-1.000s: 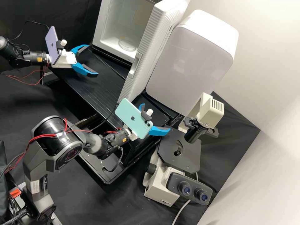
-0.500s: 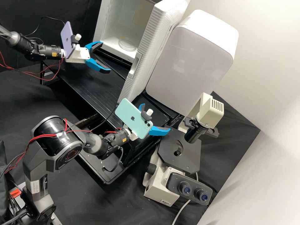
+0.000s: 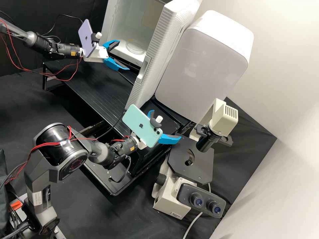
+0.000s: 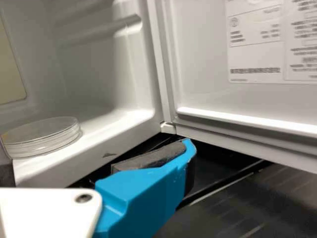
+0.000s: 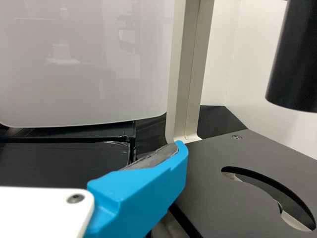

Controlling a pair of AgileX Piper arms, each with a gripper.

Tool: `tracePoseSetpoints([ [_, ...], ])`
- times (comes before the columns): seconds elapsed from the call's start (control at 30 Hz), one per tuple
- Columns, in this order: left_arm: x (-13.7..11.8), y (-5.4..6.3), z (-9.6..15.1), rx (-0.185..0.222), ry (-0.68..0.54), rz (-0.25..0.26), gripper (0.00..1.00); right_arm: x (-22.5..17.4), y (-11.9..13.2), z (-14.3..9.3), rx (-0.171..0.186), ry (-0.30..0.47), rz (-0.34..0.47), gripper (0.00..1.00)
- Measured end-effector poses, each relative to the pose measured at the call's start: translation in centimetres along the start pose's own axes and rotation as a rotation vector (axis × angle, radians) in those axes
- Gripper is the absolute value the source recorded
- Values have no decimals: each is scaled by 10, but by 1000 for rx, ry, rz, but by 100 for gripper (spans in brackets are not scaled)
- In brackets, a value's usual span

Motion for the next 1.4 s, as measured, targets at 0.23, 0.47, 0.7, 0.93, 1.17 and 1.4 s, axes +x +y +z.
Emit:
tracePoseSetpoints([
  [0.23,18,9,-11,-66,11,2,100,0,0,0,0,0,0,100],
  [0.47,30,26,-25,-158,29,54,100,0,0,0,0,0,0,100],
  [0.7,43,27,-38,-199,92,29,100,0,0,0,0,0,0,100],
  [0.93,55,21,-46,-212,137,-4,100,0,0,0,0,0,0,100],
  [1.17,65,21,-53,-254,181,-10,100,0,0,0,0,0,0,100],
  [1.4,76,23,-57,-286,189,3,100,0,0,0,0,0,0,100],
])
